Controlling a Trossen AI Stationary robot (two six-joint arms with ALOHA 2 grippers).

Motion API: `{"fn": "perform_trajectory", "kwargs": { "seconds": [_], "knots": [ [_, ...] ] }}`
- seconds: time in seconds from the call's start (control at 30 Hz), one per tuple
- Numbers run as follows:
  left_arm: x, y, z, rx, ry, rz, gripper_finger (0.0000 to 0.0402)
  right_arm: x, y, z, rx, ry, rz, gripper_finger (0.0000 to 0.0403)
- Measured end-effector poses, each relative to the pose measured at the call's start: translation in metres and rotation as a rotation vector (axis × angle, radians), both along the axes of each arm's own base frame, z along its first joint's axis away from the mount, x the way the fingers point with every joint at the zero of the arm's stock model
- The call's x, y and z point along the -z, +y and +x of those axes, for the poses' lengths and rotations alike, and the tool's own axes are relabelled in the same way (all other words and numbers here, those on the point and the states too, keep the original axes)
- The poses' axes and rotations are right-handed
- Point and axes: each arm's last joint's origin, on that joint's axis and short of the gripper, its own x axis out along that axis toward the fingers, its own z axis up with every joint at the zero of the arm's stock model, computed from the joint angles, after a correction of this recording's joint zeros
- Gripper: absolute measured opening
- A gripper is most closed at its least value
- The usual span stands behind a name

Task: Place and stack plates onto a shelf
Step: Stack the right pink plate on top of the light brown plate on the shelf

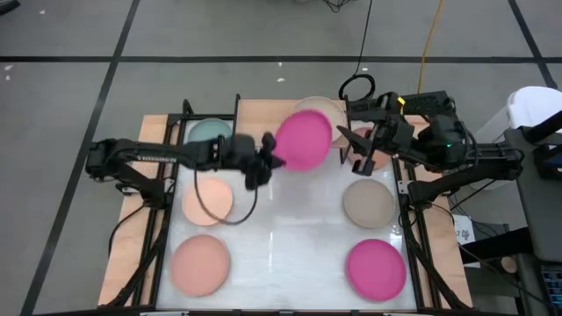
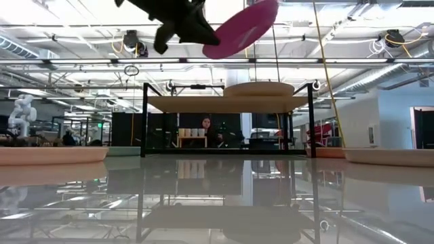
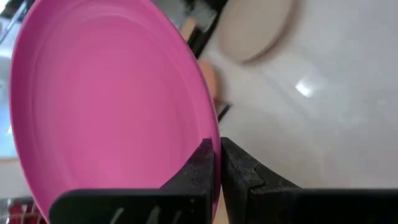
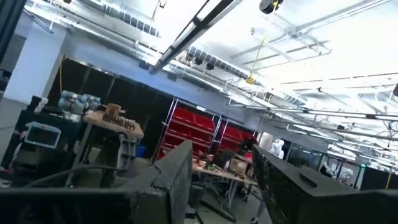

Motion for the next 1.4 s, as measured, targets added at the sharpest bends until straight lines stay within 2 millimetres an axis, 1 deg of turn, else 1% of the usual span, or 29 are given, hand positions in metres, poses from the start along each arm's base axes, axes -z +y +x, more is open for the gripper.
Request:
{"fn": "perform_trajectory", "kwargs": {
  "seconds": [0.03, 0.13, 0.2, 0.27, 0.3, 0.43, 0.57, 0.67, 0.8, 0.93, 1.23, 1.3, 1.4],
  "knots": [
    [-0.004, 0.007, 0.001, -0.003, -0.006, 0.0, 0.0012, 0.0, 0.0, 0.0, -0.001, 0.004, 0.001, 0.0148],
    [-0.02, 0.025, 0.011, 0.017, -0.063, -0.012, 0.0012, 0.003, 0.0, 0.0, -0.003, 0.035, 0.008, 0.0148],
    [-0.025, 0.038, 0.019, 0.014, -0.053, -0.032, 0.0012, 0.005, 0.0, 0.003, -0.003, 0.051, 0.007, 0.0148],
    [-0.029, 0.049, 0.031, 0.008, -0.042, -0.039, 0.0012, 0.007, 0.0, 0.004, -0.004, 0.075, 0.004, 0.0148],
    [-0.029, 0.054, 0.037, -0.002, -0.008, -0.049, 0.0012, 0.008, 0.0, 0.006, -0.005, 0.078, 0.004, 0.0148],
    [-0.025, 0.07, 0.064, -0.021, 0.101, -0.075, 0.0012, 0.011, 0.001, 0.007, -0.004, 0.107, 0.002, 0.0148],
    [-0.014, 0.09, 0.082, -0.072, 0.191, -0.08, 0.0012, 0.012, 0.001, 0.007, -0.004, 0.118, 0.001, 0.0148],
    [-0.005, 0.106, 0.089, -0.113, 0.23, -0.081, 0.0012, 0.012, 0.001, 0.007, -0.003, 0.118, -0.001, 0.0148],
    [0.006, 0.123, 0.086, -0.155, 0.272, -0.091, 0.0025, 0.012, 0.001, 0.007, 0.003, 0.131, -0.019, 0.0148],
    [0.007, 0.128, 0.082, -0.169, 0.291, -0.094, 0.0031, 0.013, 0.001, 0.007, 0.01, 0.138, -0.038, 0.0148],
    [0.007, 0.122, 0.085, -0.14, 0.297, -0.077, 0.0038, 0.013, 0.001, 0.007, 0.025, 0.147, -0.076, 0.0148],
    [0.007, 0.118, 0.087, -0.132, 0.289, -0.074, 0.005, 0.013, 0.001, 0.007, 0.025, 0.147, -0.076, 0.0148],
    [0.006, 0.114, 0.089, -0.15, 0.287, -0.062, 0.008, 0.013, 0.001, 0.007, 0.025, 0.147, -0.075, 0.0148]
  ]
}}
